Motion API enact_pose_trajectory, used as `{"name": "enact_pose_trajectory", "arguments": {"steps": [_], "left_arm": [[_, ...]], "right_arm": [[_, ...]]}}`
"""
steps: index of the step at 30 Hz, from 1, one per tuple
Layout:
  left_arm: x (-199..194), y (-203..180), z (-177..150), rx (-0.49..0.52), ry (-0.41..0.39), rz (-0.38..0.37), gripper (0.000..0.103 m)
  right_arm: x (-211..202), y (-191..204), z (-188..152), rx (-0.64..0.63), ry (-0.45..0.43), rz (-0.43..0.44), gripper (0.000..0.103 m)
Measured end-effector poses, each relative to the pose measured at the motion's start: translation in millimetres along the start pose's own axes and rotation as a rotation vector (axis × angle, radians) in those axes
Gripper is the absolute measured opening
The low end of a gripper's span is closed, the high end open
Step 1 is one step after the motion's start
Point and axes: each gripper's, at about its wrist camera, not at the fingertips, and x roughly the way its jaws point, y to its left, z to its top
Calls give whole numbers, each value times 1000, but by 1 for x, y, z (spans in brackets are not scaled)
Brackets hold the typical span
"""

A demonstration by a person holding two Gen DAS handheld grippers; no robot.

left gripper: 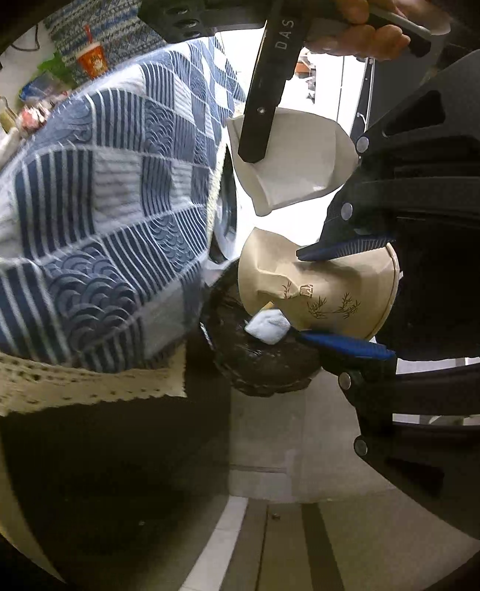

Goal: Collect trash
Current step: 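Carry the tan and white paper cups down over the trash bin with both tools, then open both tools to drop the paper cups into the bin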

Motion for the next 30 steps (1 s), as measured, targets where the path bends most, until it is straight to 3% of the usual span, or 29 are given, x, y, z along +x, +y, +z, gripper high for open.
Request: {"name": "enact_pose_trajectory", "arguments": {"steps": [6,15,30], "left_arm": [[18,15,-2,-42,35,8,37],[49,24,0,-79,81,23,37],[78,25,15,-95,123,37,39]], "right_arm": [[18,-15,-6,73,-11,1,24],[62,-53,-6,206,38,6,24],[96,-63,3,212,44,-30,26]]}}
